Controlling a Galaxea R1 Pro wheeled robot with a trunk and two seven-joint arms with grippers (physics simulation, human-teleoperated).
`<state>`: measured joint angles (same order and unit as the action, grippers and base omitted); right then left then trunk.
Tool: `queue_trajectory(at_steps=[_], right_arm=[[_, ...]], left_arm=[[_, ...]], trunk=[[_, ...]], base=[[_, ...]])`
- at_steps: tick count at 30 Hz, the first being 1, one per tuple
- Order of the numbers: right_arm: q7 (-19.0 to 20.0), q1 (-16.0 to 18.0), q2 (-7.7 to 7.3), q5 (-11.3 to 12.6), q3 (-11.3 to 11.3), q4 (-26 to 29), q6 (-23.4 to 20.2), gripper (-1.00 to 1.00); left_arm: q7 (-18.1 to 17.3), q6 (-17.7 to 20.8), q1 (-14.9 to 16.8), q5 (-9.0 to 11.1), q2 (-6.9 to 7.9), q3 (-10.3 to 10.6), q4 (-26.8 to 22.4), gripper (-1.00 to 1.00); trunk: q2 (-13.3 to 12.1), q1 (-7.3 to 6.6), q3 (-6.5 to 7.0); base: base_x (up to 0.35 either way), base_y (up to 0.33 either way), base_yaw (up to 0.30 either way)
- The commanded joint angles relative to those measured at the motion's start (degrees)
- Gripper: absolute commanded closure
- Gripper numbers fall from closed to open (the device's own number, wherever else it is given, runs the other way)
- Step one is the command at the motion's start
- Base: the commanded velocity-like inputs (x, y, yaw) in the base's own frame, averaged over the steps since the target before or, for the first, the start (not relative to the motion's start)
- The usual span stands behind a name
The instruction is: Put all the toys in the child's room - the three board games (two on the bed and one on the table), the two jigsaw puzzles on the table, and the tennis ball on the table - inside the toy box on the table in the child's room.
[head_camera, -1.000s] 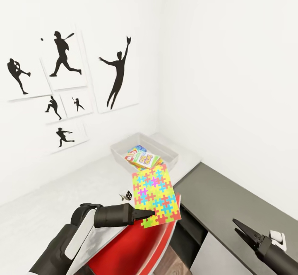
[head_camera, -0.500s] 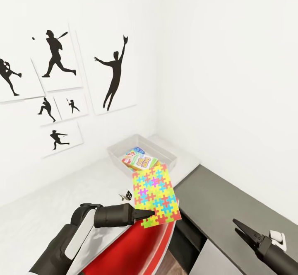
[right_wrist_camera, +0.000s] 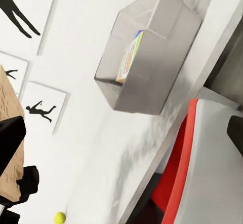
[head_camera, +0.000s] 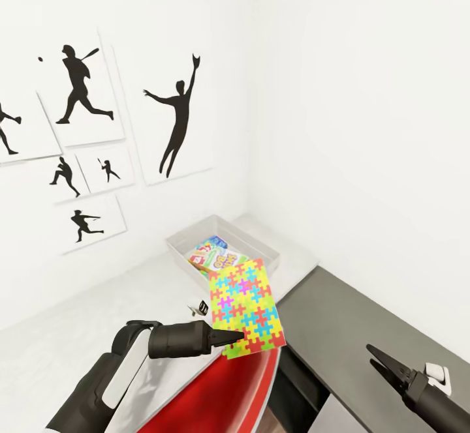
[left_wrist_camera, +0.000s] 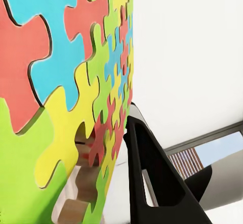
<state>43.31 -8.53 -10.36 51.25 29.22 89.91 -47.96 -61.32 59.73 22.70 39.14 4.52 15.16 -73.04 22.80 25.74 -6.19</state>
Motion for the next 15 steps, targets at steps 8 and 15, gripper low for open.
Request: queue_trajectory(at_steps=[8, 15], right_arm=[[0.0, 0.0, -0.01, 0.2, 0.0, 0.1, -0.2, -1.0], [-0.1, 0.0, -0.01, 0.2, 0.0, 0.1, -0.3, -1.0]], left_arm=[[-0.1, 0.2, 0.1, 0.1, 0.04, 0.1, 0.0, 1.0], [-0.1, 0.2, 0.1, 0.1, 0.05, 0.1, 0.0, 1.0]], trunk=[[0.1, 0.04, -0.11], [0.1, 0.04, -0.11]], base=[[0.043, -0.067, 0.093], [0.021, -0.026, 0.125]])
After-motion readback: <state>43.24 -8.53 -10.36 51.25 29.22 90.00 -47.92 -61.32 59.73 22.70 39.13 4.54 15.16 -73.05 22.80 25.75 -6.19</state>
